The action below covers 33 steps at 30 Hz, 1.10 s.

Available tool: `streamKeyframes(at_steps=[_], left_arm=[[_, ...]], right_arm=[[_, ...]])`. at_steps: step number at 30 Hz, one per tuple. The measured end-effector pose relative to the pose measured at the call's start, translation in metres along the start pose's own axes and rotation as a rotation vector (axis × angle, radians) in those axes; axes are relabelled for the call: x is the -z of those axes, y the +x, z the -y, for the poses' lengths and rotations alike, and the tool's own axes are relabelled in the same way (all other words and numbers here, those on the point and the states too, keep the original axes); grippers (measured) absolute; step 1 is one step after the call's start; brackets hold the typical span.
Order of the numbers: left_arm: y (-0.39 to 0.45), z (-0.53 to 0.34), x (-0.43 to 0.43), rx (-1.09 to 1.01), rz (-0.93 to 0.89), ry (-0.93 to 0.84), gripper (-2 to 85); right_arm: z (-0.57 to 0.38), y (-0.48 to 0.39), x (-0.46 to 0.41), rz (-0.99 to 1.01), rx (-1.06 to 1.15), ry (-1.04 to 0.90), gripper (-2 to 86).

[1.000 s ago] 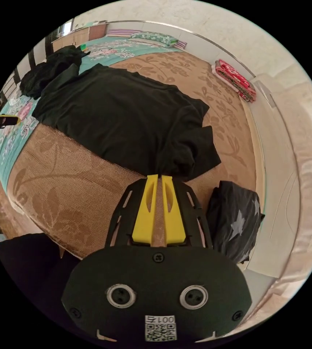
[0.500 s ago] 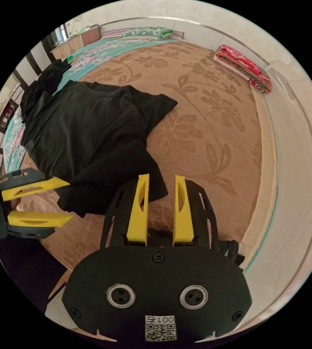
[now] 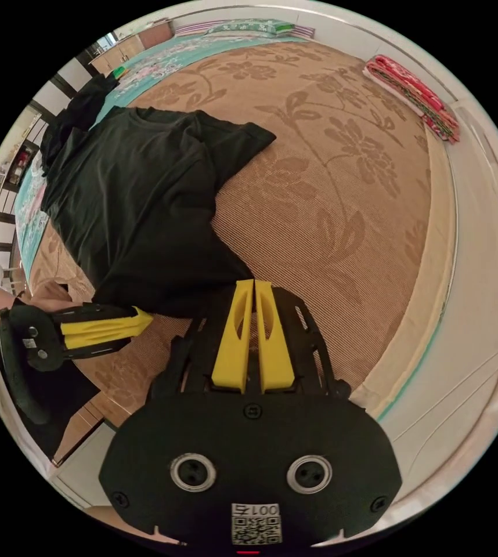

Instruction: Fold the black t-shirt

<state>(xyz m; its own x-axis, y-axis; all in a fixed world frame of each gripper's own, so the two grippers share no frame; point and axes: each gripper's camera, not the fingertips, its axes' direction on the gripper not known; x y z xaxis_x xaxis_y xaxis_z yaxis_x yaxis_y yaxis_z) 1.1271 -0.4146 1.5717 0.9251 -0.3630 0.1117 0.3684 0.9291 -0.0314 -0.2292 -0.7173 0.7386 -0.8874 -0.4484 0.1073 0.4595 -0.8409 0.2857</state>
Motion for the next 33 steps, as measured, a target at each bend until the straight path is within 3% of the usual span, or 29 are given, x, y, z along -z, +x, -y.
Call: streamKeyframes(at_steps=[7, 14, 20, 29, 33], left_arm=[[0.011, 0.008, -0.029, 0.083, 0.099, 0.019, 8.5], [0.013, -0.015, -0.032, 0.069, 0.228, 0.035, 9.1], [0.007, -0.023, -0.054, -0.057, 0.298, -0.031, 9.2], [-0.004, -0.008, -0.059, -0.295, 0.484, 0.100, 3.2], [-0.026, -0.001, -0.063, -0.306, 0.452, -0.004, 1.0]], right_arm=[[-0.002, 0.111, 0.049, 0.338, -0.236, 0.066, 0.1], [0.020, 0.181, 0.081, 0.652, -0.307, 0.170, 0.3], [0.036, 0.228, 0.061, 0.703, -0.397, 0.183, 0.5], [0.035, 0.270, 0.066, 0.663, -0.432, 0.195, 0.6], [0.029, 0.285, 0.077, 0.662, -0.421, 0.203, 0.5]])
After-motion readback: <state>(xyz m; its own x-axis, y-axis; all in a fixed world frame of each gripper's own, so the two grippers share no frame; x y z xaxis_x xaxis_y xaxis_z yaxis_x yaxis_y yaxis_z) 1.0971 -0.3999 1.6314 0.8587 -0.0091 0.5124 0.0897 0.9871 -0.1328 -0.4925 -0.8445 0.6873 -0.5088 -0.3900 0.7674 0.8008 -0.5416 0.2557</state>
